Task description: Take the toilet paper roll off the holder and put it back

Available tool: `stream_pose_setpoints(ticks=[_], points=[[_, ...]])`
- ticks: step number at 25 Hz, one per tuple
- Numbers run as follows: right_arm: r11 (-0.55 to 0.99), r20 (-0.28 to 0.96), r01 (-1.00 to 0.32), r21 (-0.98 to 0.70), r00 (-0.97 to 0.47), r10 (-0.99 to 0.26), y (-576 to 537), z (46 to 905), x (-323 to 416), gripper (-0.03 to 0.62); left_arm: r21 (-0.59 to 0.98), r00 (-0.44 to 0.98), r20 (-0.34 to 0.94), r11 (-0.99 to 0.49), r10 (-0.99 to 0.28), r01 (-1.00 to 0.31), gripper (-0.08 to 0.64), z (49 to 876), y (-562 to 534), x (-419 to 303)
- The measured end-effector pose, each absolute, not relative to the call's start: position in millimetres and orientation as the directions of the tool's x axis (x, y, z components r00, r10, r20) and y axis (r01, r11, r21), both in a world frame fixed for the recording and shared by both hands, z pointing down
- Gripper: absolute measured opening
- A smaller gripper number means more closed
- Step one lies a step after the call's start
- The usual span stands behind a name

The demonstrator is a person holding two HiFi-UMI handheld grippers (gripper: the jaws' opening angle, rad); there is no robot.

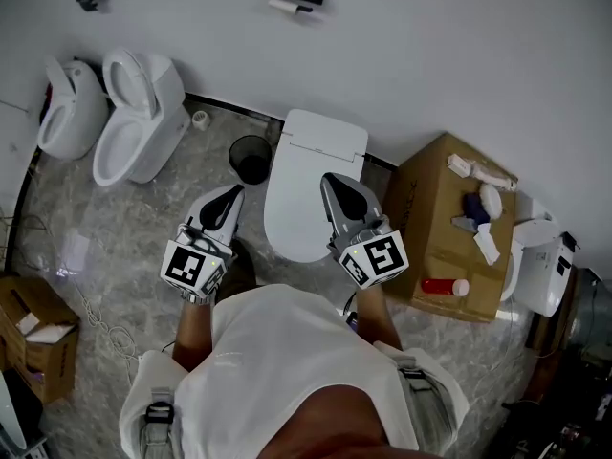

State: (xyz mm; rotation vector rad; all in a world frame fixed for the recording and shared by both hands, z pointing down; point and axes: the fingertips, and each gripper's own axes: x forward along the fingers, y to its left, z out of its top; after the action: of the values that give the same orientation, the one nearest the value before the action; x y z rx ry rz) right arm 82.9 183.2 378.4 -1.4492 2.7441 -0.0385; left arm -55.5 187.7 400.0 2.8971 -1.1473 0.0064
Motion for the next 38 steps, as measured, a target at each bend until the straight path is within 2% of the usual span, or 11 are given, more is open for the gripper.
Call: stream_pose_setpoints(ticks=[10, 16, 27, 33, 36, 38], points=[[0.483, 0.015, -0.875, -0.034, -0.484, -0.875, 6.4, 360.4, -22.6, 0.012, 0.085, 0.798, 0.031, -0.794, -0.602, -0.602, -0.003, 393.7, 4.3, -155.2], [0.461, 0.031, -0.886, -0.044, -0.463, -0.886, -59.3, 364.5, -54.5, 0.012, 0.076, 0.822, 0.034, -0.819, -0.569, -0.569, -0.003, 390.6, -62.8, -179.5], [0.447, 0.02, -0.893, -0.061, -0.449, -0.894, -136.8, 364.2, -17.1, 0.012, 0.082, 0.819, 0.06, -0.814, -0.571, -0.574, -0.003, 389.1, -118.2, -151.4], [0.38, 0.041, -0.922, 0.072, -0.378, -0.925, -201.6, 355.0, 26.3, 0.014, 0.076, 0.823, 0.086, -0.82, -0.562, -0.568, -0.003, 394.2, -139.7, -133.2], [0.365, 0.026, -0.922, 0.131, -0.365, -0.931, -252.9, 339.3, 41.9, 0.112, 0.075, 0.818, 0.112, -0.816, -0.565, -0.574, -0.003, 400.2, -148.2, -132.2], [0.347, 0.016, -0.924, 0.159, -0.349, -0.937, -291.1, 332.3, 48.5, 0.226, 0.076, 0.809, 0.129, -0.807, -0.574, -0.585, -0.003, 403.6, -154.7, -135.1]])
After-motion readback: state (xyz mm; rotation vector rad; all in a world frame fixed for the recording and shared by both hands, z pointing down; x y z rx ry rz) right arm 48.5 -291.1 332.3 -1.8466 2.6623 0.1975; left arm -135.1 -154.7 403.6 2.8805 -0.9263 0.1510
